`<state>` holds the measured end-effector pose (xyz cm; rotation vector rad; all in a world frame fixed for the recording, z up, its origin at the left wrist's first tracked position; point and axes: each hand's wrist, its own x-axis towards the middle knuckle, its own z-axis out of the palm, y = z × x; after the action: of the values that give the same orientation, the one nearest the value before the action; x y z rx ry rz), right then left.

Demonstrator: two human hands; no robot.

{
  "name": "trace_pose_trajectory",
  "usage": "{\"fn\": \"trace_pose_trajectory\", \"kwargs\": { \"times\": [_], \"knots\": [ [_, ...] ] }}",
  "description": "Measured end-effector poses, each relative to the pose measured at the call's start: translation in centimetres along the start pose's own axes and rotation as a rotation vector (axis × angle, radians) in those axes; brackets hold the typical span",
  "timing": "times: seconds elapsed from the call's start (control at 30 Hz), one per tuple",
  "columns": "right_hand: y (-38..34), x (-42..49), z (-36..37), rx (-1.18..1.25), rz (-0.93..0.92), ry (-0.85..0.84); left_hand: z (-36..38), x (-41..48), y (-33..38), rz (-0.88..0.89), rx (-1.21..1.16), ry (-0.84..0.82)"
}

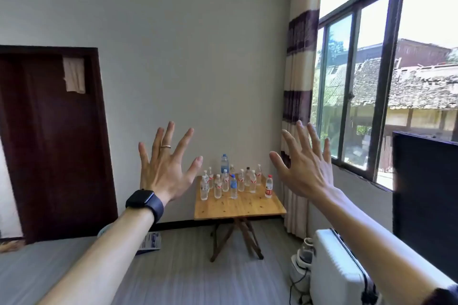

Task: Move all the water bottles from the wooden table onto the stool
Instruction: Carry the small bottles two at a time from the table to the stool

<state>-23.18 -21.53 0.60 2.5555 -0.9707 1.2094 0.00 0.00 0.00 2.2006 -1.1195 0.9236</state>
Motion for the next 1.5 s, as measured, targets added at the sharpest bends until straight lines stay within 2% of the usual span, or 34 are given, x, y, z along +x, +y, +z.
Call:
{"fn": "trace_pose_trajectory", "kwargs": {
  "times": [0.3,0.63,0.87,1.03,1.23,1.5],
  "knots": [
    [-0.8,5.4,6.3,-0.025,-0.008,-0.028,6.8,5.1,-3.2,-0.022,-0.03,-0.001],
    [2.3,12.6,13.5,0.024,-0.016,0.02,13.9,12.3,-2.3,-0.023,-0.002,0.007],
    [4.8,15.7,19.5,0.184,-0.013,0.119,20.3,15.2,-2.3,-0.075,-0.06,0.125],
    [5.2,14.9,27.1,0.258,-0.015,0.143,28.0,15.1,-4.7,-0.058,-0.075,0.133],
    [5.2,14.8,39.7,0.326,0.028,0.125,40.0,15.2,-9.6,-0.081,-0.126,-0.028],
    [5.9,14.8,54.3,0.312,0.133,-0.12,54.1,15.0,-14.6,-0.203,-0.281,-0.299]
  ]
}}
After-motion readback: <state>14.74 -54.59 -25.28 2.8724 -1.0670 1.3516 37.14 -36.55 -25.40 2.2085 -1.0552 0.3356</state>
